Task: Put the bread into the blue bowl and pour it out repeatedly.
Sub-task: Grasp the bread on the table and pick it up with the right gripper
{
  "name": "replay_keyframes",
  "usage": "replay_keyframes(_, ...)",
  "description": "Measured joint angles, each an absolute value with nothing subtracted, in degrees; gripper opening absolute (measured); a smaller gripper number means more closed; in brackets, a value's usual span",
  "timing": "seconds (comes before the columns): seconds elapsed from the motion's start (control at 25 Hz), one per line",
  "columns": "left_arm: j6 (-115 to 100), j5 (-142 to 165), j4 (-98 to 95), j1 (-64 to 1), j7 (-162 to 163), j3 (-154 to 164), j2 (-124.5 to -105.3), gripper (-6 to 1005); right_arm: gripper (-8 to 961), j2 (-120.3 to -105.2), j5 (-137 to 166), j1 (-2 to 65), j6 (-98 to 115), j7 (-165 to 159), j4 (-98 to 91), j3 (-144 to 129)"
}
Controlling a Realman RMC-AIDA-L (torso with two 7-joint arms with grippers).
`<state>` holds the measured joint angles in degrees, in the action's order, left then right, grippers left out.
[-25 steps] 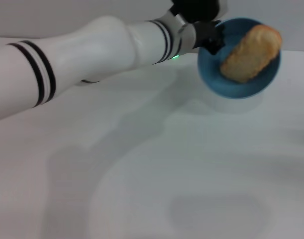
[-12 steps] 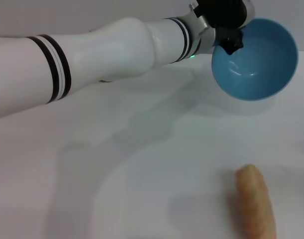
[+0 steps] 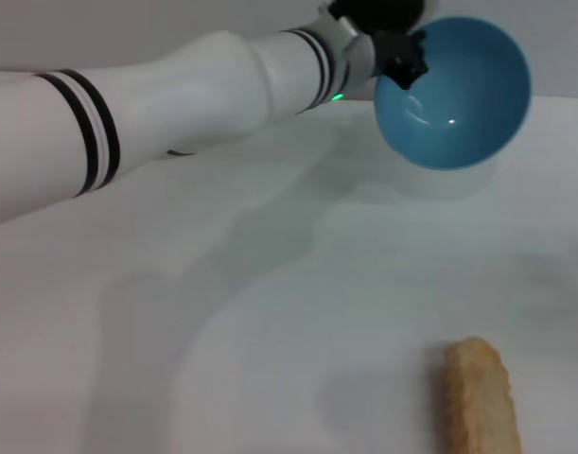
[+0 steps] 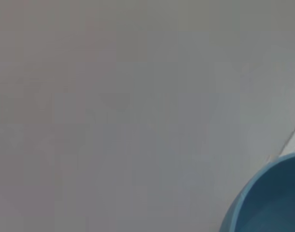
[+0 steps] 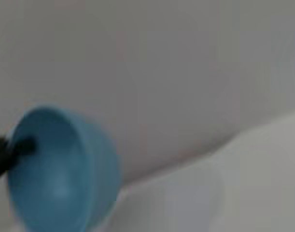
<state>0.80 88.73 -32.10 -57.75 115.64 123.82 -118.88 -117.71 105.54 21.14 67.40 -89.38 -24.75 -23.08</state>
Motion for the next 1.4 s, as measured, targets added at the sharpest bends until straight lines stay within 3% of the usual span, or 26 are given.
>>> replay_keyframes(0.32,-0.79,88.68,-31.06,-54.16,117.52,116.12,-118.55,-1,427,-117.68,127.56,25.52,74.63,-116.37,-34.36,-30.67)
replay_keyframes(1.4,-2.44,88.94,-30.68,-51.93,117.6,113.52,-118.75,-2,426,-117.85,134.16,28.99,79.04,-122.93,-28.35,-41.1)
